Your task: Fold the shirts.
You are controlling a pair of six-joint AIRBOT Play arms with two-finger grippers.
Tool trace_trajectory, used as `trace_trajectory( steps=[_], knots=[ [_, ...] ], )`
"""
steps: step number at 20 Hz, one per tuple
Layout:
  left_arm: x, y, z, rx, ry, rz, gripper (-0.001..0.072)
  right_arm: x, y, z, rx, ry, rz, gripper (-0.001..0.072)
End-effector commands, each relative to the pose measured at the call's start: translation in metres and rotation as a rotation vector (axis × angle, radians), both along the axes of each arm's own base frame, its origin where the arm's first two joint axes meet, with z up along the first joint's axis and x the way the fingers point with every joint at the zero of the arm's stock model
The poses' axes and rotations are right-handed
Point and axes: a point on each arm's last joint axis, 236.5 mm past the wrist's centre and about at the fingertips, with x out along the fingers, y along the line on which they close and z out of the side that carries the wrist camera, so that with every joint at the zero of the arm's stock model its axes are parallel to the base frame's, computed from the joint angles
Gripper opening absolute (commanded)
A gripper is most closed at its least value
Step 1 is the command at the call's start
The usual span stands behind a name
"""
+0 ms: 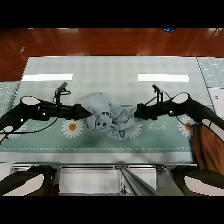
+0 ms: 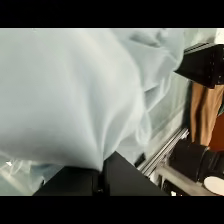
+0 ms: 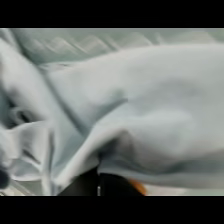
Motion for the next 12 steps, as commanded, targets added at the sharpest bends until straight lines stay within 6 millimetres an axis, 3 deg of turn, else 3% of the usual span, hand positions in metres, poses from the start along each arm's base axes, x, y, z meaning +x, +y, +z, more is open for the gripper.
trace_trajectory(
  steps=[1,4,6,7,9,10,12],
  knots=[
    [0.034,0.022,0.076,-0.037,-0.168,0.061,0.0018,0.052,0.001,0.084,0.012,-0.218,0.063,0.0022],
    [0.068,0.066,0.205,-0.024,-0.483,0.203,0.0018,0.096,-0.035,0.216,-0.067,-0.534,0.017,0.0022],
    [0.067,0.092,0.300,0.009,-0.715,0.279,0.0019,0.099,-0.059,0.319,-0.129,-0.772,-0.021,0.0022],
    [0.059,0.103,0.345,0.030,-0.825,0.312,0.0019,0.089,-0.068,0.370,-0.161,-0.886,-0.026,0.0022],
    [0.030,0.112,0.425,0.080,-1.024,0.346,0.0018,0.049,-0.079,0.448,-0.226,-1.069,-0.017,0.0022],
    [0.012,0.111,0.452,0.124,-1.101,0.343,0.0018,0.026,-0.083,0.474,-0.255,-1.136,-0.019,0.0022],
    [-0.016,0.113,0.473,0.230,-1.136,0.360,0.0018,-0.018,-0.095,0.503,-0.320,-1.219,-0.027,0.0022]
  ],
)
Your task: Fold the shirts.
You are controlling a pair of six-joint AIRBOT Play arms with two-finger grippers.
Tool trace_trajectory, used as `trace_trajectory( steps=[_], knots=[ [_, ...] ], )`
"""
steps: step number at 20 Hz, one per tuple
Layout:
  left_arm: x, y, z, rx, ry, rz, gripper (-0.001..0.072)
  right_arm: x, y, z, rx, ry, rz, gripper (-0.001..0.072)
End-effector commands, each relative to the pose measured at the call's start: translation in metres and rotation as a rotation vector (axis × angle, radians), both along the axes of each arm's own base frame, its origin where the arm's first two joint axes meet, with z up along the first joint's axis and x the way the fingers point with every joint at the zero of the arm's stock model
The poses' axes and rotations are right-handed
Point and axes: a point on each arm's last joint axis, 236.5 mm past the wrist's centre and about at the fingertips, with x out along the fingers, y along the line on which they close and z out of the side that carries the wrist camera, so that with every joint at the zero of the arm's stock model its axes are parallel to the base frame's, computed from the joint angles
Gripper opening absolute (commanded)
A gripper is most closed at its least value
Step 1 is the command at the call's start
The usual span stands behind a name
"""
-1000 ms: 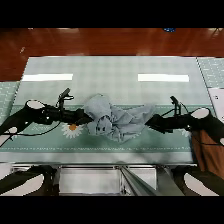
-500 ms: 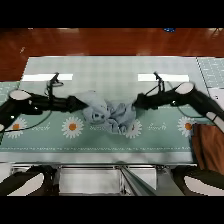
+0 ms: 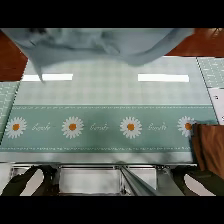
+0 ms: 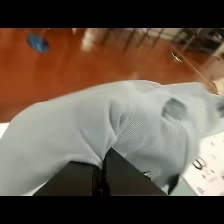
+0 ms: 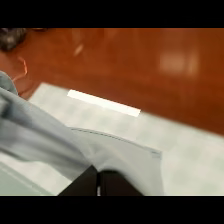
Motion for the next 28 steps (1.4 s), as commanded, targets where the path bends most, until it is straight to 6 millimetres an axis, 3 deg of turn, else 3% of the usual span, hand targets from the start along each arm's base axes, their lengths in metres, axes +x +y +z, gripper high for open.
trace_trajectory(
  steps=[1,4,7,9,12,14,18,21,23,26,28],
  knots=[
    [-0.057,0.005,0.057,0.147,-0.114,0.122,0.0018,-0.079,-0.036,0.062,-0.143,-0.176,-0.106,0.0022],
    [-0.087,0.005,0.027,0.250,-0.011,0.151,0.0019,-0.125,-0.064,0.047,-0.236,-0.116,-0.189,0.0022],
    [-0.110,-0.007,0.003,0.229,0.055,0.127,0.0019,-0.155,-0.063,0.027,-0.230,-0.063,-0.183,0.0022],
    [-0.120,-0.014,-0.028,0.207,0.125,0.105,0.0019,-0.163,-0.061,-0.001,-0.221,0.011,-0.171,0.0022],
    [-0.130,-0.022,-0.107,0.127,0.333,0.058,0.0019,-0.164,-0.051,-0.061,-0.202,0.168,-0.121,0.0022],
    [-0.137,-0.026,-0.174,0.067,0.512,0.028,0.0019,-0.157,-0.043,-0.110,-0.193,0.304,-0.080,0.0022],
    [-0.150,-0.030,-0.313,-0.017,0.836,-0.035,0.0019,-0.115,-0.047,-0.205,-0.213,0.491,-0.092,0.0022],
    [-0.132,-0.023,-0.392,-0.100,0.950,0.034,0.0018,-0.070,-0.054,-0.267,-0.241,0.613,-0.124,0.0022],
    [-0.107,-0.016,-0.417,-0.120,0.954,0.094,0.0019,-0.032,-0.055,-0.303,-0.235,0.663,-0.147,0.0022],
    [-0.055,-0.025,-0.418,-0.174,0.904,0.105,0.0019,0.015,-0.052,-0.355,-0.202,0.760,-0.173,0.0023],
    [-0.020,-0.035,-0.427,-0.141,0.931,0.098,0.0019,0.047,-0.045,-0.374,-0.153,0.792,-0.185,0.0023]
  ],
)
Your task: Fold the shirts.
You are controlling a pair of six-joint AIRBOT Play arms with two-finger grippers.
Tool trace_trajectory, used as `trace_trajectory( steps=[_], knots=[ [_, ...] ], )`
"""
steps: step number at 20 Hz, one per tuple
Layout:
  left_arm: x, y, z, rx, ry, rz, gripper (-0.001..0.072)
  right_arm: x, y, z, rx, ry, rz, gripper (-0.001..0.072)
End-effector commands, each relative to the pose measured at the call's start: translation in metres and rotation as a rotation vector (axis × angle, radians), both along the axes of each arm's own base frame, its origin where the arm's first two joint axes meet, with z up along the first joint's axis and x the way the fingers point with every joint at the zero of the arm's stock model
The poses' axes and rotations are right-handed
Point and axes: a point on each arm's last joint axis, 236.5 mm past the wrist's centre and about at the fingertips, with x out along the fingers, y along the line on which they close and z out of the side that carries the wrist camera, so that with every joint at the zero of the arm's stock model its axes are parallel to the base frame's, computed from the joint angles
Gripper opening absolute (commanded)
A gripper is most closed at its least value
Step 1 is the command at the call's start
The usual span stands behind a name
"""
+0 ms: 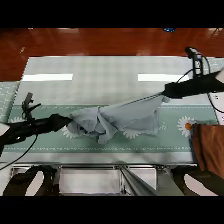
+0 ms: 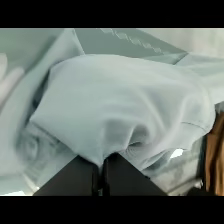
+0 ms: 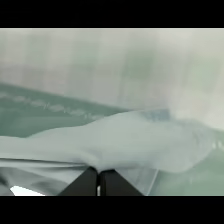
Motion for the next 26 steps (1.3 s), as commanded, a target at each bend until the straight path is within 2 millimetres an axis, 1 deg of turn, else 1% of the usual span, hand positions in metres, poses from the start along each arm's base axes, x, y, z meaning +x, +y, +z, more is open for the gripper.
trace_trajectory(
  steps=[1,3,4,5,6,7,8,9,10,11,12,13,14,15,16,17,18,19,20,22,24,26],
  knots=[
    [0.062,-0.013,-0.025,0.035,0.003,0.004,0.0019,0.060,0.012,-0.043,0.076,0.044,-0.074,0.0023],
    [0.095,-0.031,-0.032,0.034,0.032,-0.057,0.0021,0.091,0.023,-0.036,0.144,0.023,-0.106,0.0023],
    [0.110,-0.041,-0.034,0.023,0.047,-0.089,0.0113,0.103,0.026,-0.028,0.167,0.007,-0.119,0.0040],
    [0.116,-0.052,-0.034,-0.012,0.092,-0.128,0.0392,0.114,0.026,-0.019,0.190,-0.009,-0.137,0.0225],
    [0.114,-0.059,-0.030,-0.042,0.137,-0.219,0.0506,0.119,0.022,-0.004,0.208,-0.027,-0.128,0.0426],
    [0.109,-0.053,-0.028,-0.029,0.176,-0.321,0.0506,0.120,0.009,0.013,0.214,-0.030,-0.123,0.0408],
    [0.100,-0.039,-0.024,-0.007,0.225,-0.402,0.0506,0.117,-0.012,0.029,0.212,-0.028,-0.135,0.0408],
    [0.095,-0.016,-0.022,0.035,0.258,-0.420,0.0505,0.109,-0.040,0.041,0.199,-0.022,-0.158,0.0408],
    [0.095,0.012,-0.020,0.086,0.275,-0.384,0.0505,0.098,-0.070,0.047,0.183,-0.009,-0.197,0.0407],
    [0.095,0.037,-0.018,0.127,0.279,-0.327,0.0505,0.079,-0.103,0.047,0.148,0.025,-0.235,0.0407],
    [0.091,0.060,-0.016,0.150,0.272,-0.272,0.0504,0.059,-0.132,0.041,0.115,0.061,-0.283,0.0407],
    [0.086,0.075,-0.016,0.154,0.273,-0.220,0.0504,0.038,-0.156,0.028,0.103,0.097,-0.345,0.0406],
    [0.076,0.084,-0.021,0.148,0.287,-0.178,0.0504,0.017,-0.168,0.011,0.125,0.132,-0.412,0.0406],
    [0.059,0.085,-0.032,0.129,0.321,-0.156,0.0504,0.000,-0.166,-0.010,0.169,0.158,-0.465,0.0406],
    [0.039,0.077,-0.046,0.099,0.361,-0.171,0.0504,-0.017,-0.153,-0.033,0.231,0.184,-0.502,0.0406],
    [0.020,0.063,-0.057,0.061,0.386,-0.207,0.0504,-0.033,-0.135,-0.053,0.273,0.198,-0.488,0.0406],
    [0.004,0.050,-0.069,0.027,0.408,-0.237,0.0504,-0.047,-0.118,-0.069,0.309,0.214,-0.470,0.0406],
    [-0.005,0.043,-0.079,0.019,0.424,-0.240,0.0504,-0.061,-0.104,-0.082,0.342,0.232,-0.455,0.0406],
    [-0.011,0.039,-0.088,0.024,0.437,-0.231,0.0504,-0.073,-0.093,-0.091,0.363,0.252,-0.441,0.0405],
    [-0.014,0.033,-0.099,0.047,0.437,-0.222,0.0504,-0.086,-0.085,-0.099,0.367,0.275,-0.424,0.0406],
    [-0.006,0.022,-0.101,0.058,0.405,-0.223,0.0504,-0.091,-0.083,-0.099,0.365,0.280,-0.410,0.0406],
    [0.003,0.004,-0.100,0.049,0.370,-0.223,0.0504,-0.090,-0.083,-0.098,0.368,0.279,-0.410,0.0406]
  ],
)
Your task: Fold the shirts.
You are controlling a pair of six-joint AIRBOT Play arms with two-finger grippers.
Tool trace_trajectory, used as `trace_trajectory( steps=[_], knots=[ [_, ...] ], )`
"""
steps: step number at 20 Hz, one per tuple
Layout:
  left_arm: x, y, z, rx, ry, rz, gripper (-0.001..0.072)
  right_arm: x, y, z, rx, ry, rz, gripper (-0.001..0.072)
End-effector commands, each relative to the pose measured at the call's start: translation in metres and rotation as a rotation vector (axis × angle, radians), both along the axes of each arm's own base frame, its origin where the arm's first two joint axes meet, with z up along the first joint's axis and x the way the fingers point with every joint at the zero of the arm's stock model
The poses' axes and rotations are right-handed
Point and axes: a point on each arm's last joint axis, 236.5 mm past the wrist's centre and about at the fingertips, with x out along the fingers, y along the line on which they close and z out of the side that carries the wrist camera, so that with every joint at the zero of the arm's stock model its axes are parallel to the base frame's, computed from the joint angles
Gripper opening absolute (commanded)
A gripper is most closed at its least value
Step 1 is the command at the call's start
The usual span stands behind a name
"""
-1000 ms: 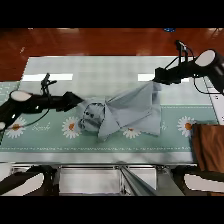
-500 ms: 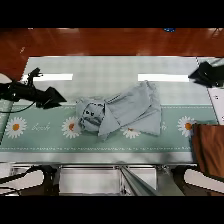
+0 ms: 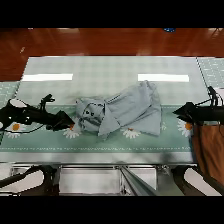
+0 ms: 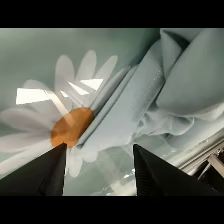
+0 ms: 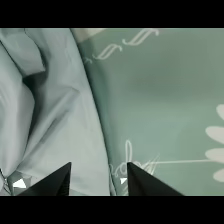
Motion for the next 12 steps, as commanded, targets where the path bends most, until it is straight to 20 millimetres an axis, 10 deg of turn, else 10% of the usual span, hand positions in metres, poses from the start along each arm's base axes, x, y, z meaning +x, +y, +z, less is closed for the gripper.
trace_trajectory(
  steps=[1,5,7,12],
  knots=[
    [0.009,-0.027,-0.007,-0.002,-0.042,0.011,0.0504,-0.009,0.008,-0.005,0.022,0.001,0.010,0.0406],
    [-0.012,-0.060,-0.019,0.002,0.001,-0.103,0.0424,-0.009,0.008,-0.005,0.023,0.000,0.009,0.0406],
    [-0.014,-0.061,-0.019,0.005,0.002,-0.114,0.0021,-0.009,0.008,-0.005,0.020,0.001,0.014,0.0405],
    [-0.017,-0.058,-0.014,-0.014,0.017,-0.115,0.0019,-0.045,0.014,-0.031,0.019,0.134,0.029,0.0406]
  ],
)
